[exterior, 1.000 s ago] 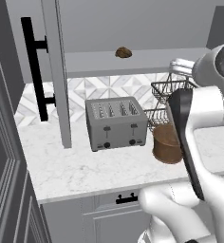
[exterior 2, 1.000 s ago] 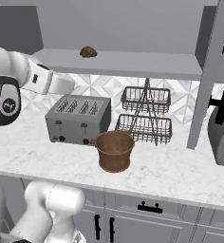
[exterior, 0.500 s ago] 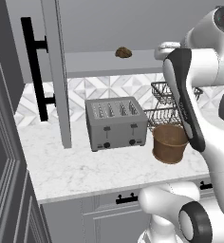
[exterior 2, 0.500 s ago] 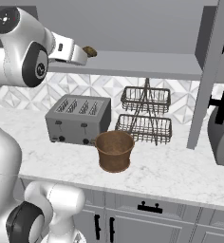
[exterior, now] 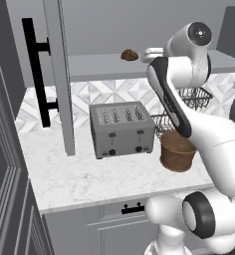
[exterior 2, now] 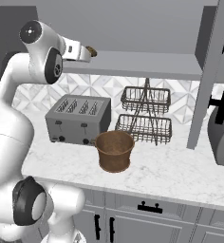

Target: Open the cabinet, pick up the bread from the cabinet and place it in the basket. Then move the basket to the dining counter.

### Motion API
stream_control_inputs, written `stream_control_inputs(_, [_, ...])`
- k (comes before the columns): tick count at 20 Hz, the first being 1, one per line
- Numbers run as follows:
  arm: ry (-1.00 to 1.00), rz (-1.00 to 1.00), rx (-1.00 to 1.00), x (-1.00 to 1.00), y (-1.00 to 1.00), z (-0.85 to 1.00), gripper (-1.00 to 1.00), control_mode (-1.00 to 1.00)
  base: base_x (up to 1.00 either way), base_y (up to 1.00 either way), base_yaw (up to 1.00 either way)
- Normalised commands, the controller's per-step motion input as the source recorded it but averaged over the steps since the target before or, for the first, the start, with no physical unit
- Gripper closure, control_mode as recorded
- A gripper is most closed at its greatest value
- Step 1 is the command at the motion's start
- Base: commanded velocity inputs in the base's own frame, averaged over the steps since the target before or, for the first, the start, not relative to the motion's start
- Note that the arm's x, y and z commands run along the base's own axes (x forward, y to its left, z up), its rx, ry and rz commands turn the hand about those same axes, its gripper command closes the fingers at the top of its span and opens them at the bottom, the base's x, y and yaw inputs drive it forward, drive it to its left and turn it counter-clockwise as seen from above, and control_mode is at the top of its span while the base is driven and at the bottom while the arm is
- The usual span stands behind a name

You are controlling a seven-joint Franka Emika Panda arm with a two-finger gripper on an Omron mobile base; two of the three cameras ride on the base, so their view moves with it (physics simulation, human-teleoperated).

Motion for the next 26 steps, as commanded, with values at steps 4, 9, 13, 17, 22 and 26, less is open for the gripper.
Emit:
stream_control_inputs(4, [0.05, 0.07, 0.00, 0.94, 0.00, 0.30, -1.00, -1.00, 0.00, 0.00, 0.00])
stream_control_inputs(9, [0.08, 0.04, 0.00, 0.98, 0.09, 0.05, -1.00, -1.00, 0.00, 0.00, 0.00])
stream_control_inputs(13, [0.00, 0.03, 0.00, 1.00, 0.34, -0.12, -1.00, -1.00, 0.00, 0.00, 0.00])
stream_control_inputs(17, [0.01, 0.04, 0.00, 1.00, 0.32, -0.05, -1.00, -1.00, 0.00, 0.00, 0.00])
stream_control_inputs(22, [0.09, 0.04, 0.00, 0.89, 0.02, -0.03, -1.00, -1.00, 0.00, 0.00, 0.00])
stream_control_inputs(26, [0.10, 0.02, 0.00, 0.55, 0.00, -0.04, -1.00, -1.00, 0.00, 0.00, 0.00])
